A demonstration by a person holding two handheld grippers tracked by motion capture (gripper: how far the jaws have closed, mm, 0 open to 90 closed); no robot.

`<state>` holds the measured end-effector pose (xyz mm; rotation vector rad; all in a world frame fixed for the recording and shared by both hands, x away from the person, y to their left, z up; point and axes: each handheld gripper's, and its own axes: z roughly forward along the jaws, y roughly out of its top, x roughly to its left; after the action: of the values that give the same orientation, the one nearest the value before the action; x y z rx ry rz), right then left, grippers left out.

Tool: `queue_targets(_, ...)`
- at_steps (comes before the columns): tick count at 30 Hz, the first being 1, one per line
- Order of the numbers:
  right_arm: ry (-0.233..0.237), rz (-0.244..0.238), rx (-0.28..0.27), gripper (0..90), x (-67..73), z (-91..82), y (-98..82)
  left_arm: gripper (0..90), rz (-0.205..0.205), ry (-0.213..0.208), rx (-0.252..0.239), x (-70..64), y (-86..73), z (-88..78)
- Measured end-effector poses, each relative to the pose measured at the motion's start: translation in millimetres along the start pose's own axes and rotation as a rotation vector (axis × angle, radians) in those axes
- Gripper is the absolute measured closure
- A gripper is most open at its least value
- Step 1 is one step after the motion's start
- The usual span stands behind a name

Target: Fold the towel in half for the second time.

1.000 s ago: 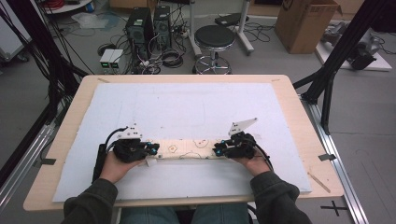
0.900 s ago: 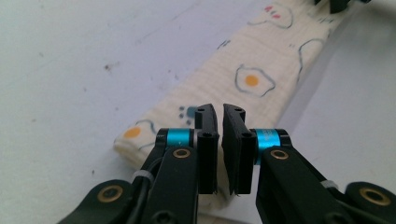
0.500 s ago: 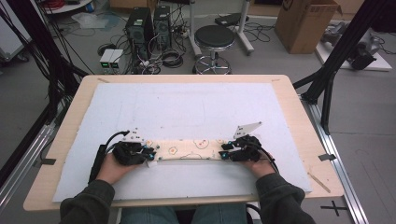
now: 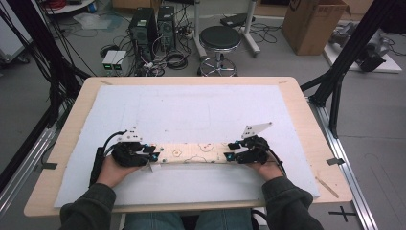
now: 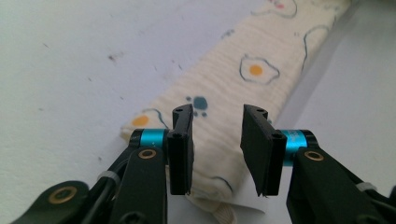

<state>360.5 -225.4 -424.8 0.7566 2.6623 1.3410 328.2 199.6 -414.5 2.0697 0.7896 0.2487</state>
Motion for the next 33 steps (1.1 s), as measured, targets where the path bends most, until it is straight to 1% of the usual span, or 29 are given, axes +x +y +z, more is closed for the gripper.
queue_targets(1,-0.007,0.007,-0.007,50.3,-1.9,-2.2,2.2,61.8,-0.005,0.012,-0.008,2.1,2.1,-1.1)
queue_targets(2,-0.009,0.015,-0.010,50.1,-3.9,-3.7,4.5,60.3,-0.022,0.020,-0.024,4.0,3.7,-1.5)
queue_targets(3,-0.021,0.019,-0.021,50.2,-6.1,-4.6,6.6,59.4,-0.030,0.027,-0.028,6.4,4.9,-1.9)
queue_targets(5,-0.037,0.034,-0.018,50.2,-10.0,-5.5,10.4,59.1,-0.052,0.054,-0.034,10.8,6.0,-0.7)
queue_targets(7,-0.054,0.051,-0.010,50.3,-14.8,-5.1,13.6,57.1,-0.071,0.075,-0.026,15.5,5.8,1.5)
queue_targets(8,-0.058,0.057,-0.011,50.3,-18.0,-4.8,14.6,55.9,-0.076,0.088,-0.014,17.5,5.4,2.9)
queue_targets(9,-0.063,0.074,-0.008,50.3,-20.5,-4.1,15.3,54.2,-0.083,0.096,-0.011,19.2,4.9,4.7)
queue_targets(14,-0.067,0.121,0.024,50.4,-31.7,3.7,13.6,53.5,-0.126,0.102,0.017,27.2,2.2,12.0)
queue_targets(18,-0.044,0.161,0.052,51.5,-36.9,9.9,11.0,54.5,-0.156,0.088,0.057,33.5,-0.7,18.4)
queue_targets(19,-0.042,0.163,0.058,51.9,-38.2,11.3,10.2,55.0,-0.162,0.080,0.067,34.3,-1.5,19.7)
queue_targets(22,-0.031,0.181,0.083,54.6,-39.9,13.5,8.6,57.2,-0.161,0.064,0.091,35.4,-2.6,22.3)
queue_targets(23,-0.024,0.181,0.087,57.0,-40.4,14.2,8.0,58.8,-0.164,0.058,0.094,34.7,-2.8,22.9)
queue_targets(25,-0.016,0.179,0.102,59.7,-39.9,15.6,7.6,62.4,-0.152,0.050,0.106,34.1,-3.1,24.1)
queue_targets(27,0.003,0.174,0.120,65.8,-39.0,17.7,7.4,65.7,-0.149,0.044,0.115,33.5,-3.5,25.2)
queue_targets(28,0.007,0.165,0.128,67.0,-38.5,19.3,7.2,67.5,-0.145,0.041,0.118,33.0,-3.4,25.1)
queue_targets(29,0.003,0.158,0.132,69.7,-37.6,19.9,7.5,69.7,-0.140,0.042,0.115,32.2,-3.3,25.1)
queue_targets(30,0.014,0.156,0.131,73.1,-37.1,20.2,7.8,72.1,-0.139,0.042,0.113,31.2,-3.1,25.0)
queue_targets(31,0.012,0.153,0.136,74.6,-36.5,20.7,8.0,74.5,-0.129,0.039,0.114,31.2,-2.9,24.7)
queue_targets(33,0.015,0.145,0.138,77.8,-35.6,21.2,8.4,78.0,-0.126,0.044,0.112,29.9,-2.5,24.5)
